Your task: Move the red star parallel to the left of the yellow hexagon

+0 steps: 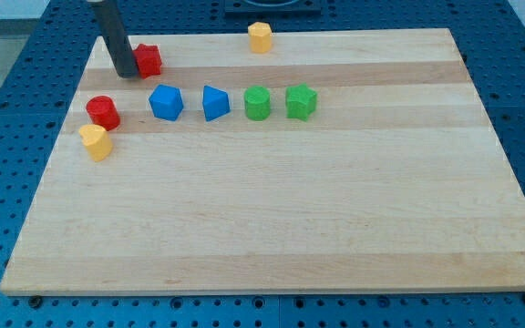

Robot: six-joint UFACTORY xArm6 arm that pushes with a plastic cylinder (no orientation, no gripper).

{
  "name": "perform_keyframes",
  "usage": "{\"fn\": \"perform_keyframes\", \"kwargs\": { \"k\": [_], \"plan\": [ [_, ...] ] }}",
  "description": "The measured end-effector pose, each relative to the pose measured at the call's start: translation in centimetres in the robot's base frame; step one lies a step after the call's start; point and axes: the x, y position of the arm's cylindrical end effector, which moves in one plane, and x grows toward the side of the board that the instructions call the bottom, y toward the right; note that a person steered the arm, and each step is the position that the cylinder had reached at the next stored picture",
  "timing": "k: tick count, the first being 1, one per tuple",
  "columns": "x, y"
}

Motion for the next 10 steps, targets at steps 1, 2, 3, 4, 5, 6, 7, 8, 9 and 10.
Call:
{"fn": "perform_keyframes", "kwargs": {
  "k": [1, 2, 3, 4, 5, 6, 7, 8, 9, 10],
  "plan": [
    [-1.7, 0.0],
    [-2.8, 0.0],
    [-2.9, 0.0],
    [-2.9, -0.6],
    [-2.5, -1.2],
    [-1.9, -1.2],
    [-1.0, -0.9],
    [-1.8, -0.5],
    [-3.1, 2.0],
    [-3.8, 4.4]
  ]
}}
